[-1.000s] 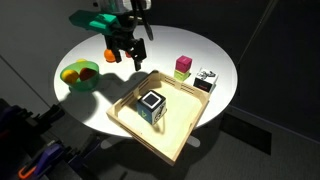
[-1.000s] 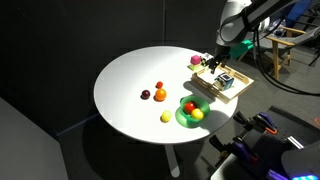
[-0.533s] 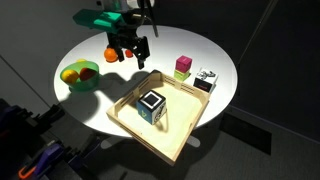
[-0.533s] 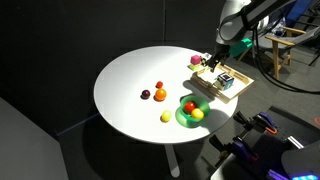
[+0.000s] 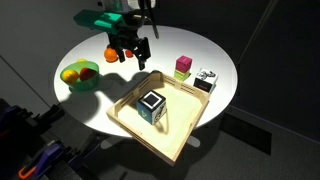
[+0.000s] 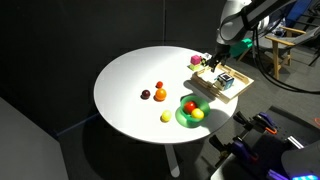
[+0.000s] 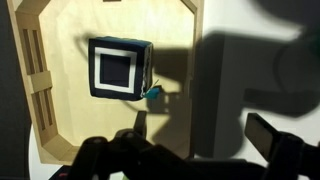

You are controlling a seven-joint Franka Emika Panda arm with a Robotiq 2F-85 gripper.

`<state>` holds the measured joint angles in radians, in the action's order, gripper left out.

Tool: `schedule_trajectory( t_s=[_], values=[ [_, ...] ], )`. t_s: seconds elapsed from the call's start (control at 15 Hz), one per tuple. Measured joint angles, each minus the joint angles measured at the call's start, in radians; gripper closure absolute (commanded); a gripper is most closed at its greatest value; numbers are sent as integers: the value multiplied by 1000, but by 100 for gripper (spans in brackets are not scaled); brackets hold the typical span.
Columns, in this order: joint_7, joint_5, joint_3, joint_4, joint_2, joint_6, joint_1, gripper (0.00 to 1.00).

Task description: Put the big red tomato in the green bowl, then put the apple in the green bowl and remove the soft toy block from the box

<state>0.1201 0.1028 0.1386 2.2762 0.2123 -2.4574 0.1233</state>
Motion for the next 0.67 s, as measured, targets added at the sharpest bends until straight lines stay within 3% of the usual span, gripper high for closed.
schedule_trajectory(
  t_s=[0.67],
  values=[
    [4,-29,37,-19,56,0,77,0]
  ],
)
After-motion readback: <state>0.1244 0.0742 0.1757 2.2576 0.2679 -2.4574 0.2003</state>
